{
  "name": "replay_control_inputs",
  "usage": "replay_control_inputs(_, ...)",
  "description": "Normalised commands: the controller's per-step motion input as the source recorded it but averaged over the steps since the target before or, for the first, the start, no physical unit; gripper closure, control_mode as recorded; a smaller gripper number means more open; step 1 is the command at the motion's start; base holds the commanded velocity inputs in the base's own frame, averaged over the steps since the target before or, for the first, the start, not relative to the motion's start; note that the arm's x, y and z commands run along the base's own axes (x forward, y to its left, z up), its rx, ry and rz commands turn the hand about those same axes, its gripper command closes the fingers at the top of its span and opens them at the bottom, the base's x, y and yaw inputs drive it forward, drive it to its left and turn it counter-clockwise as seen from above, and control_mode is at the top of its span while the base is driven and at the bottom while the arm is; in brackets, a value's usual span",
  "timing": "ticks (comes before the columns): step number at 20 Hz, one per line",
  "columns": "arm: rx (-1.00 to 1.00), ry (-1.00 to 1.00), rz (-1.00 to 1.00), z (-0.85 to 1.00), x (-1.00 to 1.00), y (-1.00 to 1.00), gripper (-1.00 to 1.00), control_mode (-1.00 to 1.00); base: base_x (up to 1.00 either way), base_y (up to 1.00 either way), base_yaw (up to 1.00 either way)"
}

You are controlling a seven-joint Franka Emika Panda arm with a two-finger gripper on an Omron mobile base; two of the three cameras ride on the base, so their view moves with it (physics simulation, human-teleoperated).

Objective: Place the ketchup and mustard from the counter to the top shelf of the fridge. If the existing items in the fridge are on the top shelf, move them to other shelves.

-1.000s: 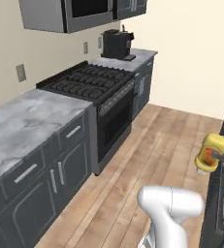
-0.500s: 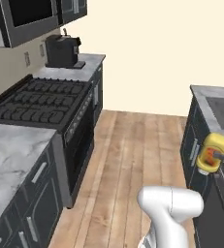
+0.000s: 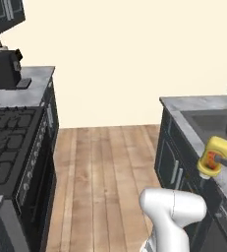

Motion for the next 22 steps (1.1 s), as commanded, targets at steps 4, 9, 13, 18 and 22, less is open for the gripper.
replay_control_inputs(4, 0.00, 0.00, 0.00, 0.00, 0.00, 0.00, 1.00, 1.00, 1.00, -0.07, -0.19)
replay_control_inputs(9, 0.00, 0.00, 0.00, 0.00, 0.00, 0.00, 1.00, 1.00, 1.00, 0.05, -0.09)
replay_control_inputs(13, 0.00, 0.00, 0.00, 0.00, 0.00, 0.00, 1.00, 1.00, 1.00, 0.00, -0.11)
replay_control_inputs(18, 0.00, 0.00, 0.00, 0.00, 0.00, 0.00, 1.00, 1.00, 1.00, 0.10, -0.10)
replay_control_inputs(22, 0.00, 0.00, 0.00, 0.00, 0.00, 0.00, 1.00, 1.00, 1.00, 0.30, -0.05)
